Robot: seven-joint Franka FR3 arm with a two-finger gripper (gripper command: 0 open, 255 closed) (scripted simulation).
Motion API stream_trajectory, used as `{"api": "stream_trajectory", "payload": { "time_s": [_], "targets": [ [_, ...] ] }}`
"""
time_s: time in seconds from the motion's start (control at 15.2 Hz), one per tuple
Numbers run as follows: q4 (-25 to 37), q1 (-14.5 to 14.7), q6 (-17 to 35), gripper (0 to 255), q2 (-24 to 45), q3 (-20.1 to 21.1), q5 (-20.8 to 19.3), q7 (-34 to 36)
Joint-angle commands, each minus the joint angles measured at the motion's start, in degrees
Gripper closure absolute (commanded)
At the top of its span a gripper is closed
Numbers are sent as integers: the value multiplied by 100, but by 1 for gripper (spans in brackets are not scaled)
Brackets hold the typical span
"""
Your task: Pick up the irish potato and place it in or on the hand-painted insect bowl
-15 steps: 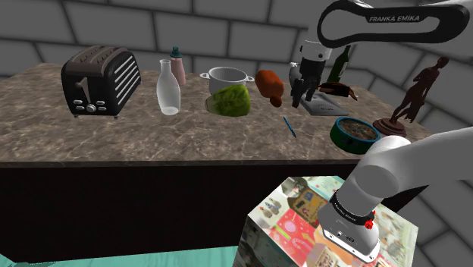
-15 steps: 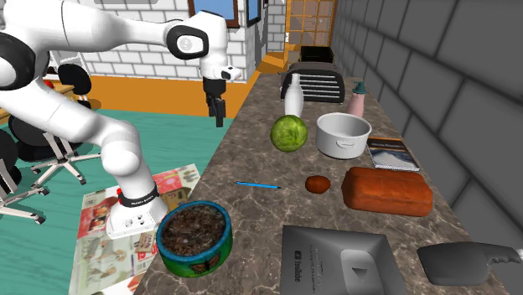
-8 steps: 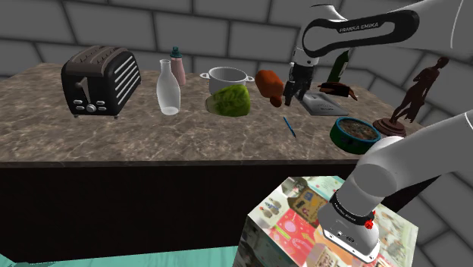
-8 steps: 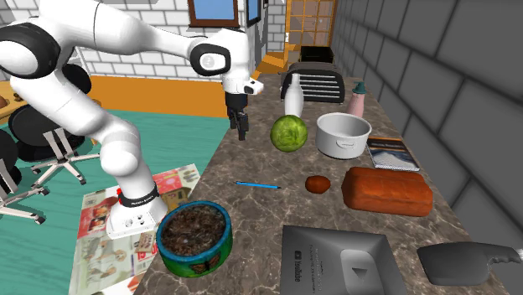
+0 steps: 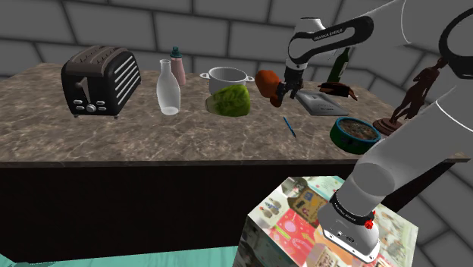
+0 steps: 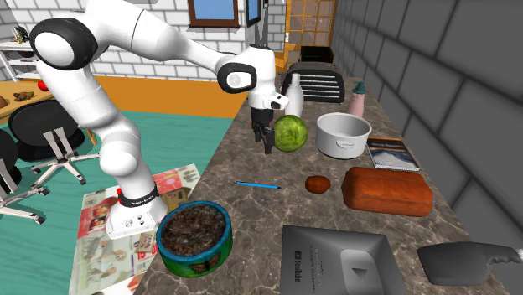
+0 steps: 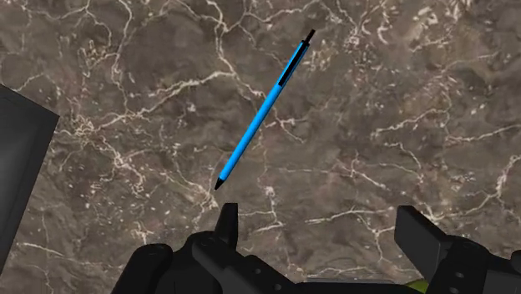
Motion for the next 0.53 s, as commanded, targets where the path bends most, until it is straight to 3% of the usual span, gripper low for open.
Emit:
{"api": "stream_trajectory", "payload": {
  "time_s": [0.0, 0.46],
  "targets": [
    [259, -40, 260, 0, 436, -118, 56, -133],
    [1289, -224, 866, 0, 1834, -390, 449, -603]
  ]
}}
